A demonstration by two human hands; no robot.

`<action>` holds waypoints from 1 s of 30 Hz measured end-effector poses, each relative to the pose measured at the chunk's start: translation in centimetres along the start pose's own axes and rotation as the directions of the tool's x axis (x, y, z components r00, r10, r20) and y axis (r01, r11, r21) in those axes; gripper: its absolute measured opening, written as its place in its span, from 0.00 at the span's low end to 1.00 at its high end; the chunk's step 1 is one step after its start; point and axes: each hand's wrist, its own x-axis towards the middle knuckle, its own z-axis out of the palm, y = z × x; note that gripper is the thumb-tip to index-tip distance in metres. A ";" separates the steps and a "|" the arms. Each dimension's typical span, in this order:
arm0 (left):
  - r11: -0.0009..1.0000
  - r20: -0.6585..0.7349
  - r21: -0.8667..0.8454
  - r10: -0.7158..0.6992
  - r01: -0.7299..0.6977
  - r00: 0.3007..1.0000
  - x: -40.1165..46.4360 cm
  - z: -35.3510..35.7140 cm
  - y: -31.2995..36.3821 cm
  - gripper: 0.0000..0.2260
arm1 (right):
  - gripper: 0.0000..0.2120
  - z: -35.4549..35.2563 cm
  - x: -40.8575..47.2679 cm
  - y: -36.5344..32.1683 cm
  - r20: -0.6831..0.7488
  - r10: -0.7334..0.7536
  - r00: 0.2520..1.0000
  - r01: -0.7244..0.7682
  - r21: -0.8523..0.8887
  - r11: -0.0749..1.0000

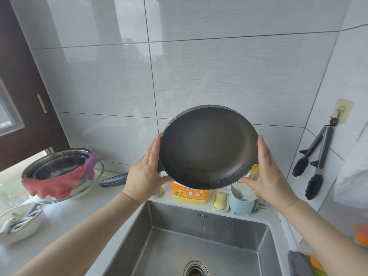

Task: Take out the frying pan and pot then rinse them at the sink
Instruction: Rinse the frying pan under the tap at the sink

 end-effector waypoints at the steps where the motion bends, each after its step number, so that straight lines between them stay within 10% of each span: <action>1: 1.000 0.010 -0.005 -0.008 0.008 1.000 -0.1 0.1 -0.1 0.57 | 0.67 0.0 0.0 0.0 0.008 0.011 1.000 -0.011 -0.003 1.000; 6: 0.987 0.275 -0.053 -0.134 0.155 0.952 0.0 0.6 -0.5 0.59 | 0.66 -0.5 -0.3 0.2 0.266 0.202 0.943 -0.229 0.075 0.970; 13: 0.885 0.802 -0.225 -0.069 0.407 0.593 0.1 2.6 -0.8 0.50 | 0.63 -1.8 -3.5 0.3 0.626 0.425 0.654 -0.562 0.026 0.827; 30: 0.892 0.887 -0.333 0.187 0.305 0.421 0.9 4.7 7.7 0.48 | 0.46 -9.9 -13.2 -0.8 0.549 0.585 0.597 -0.719 0.044 0.693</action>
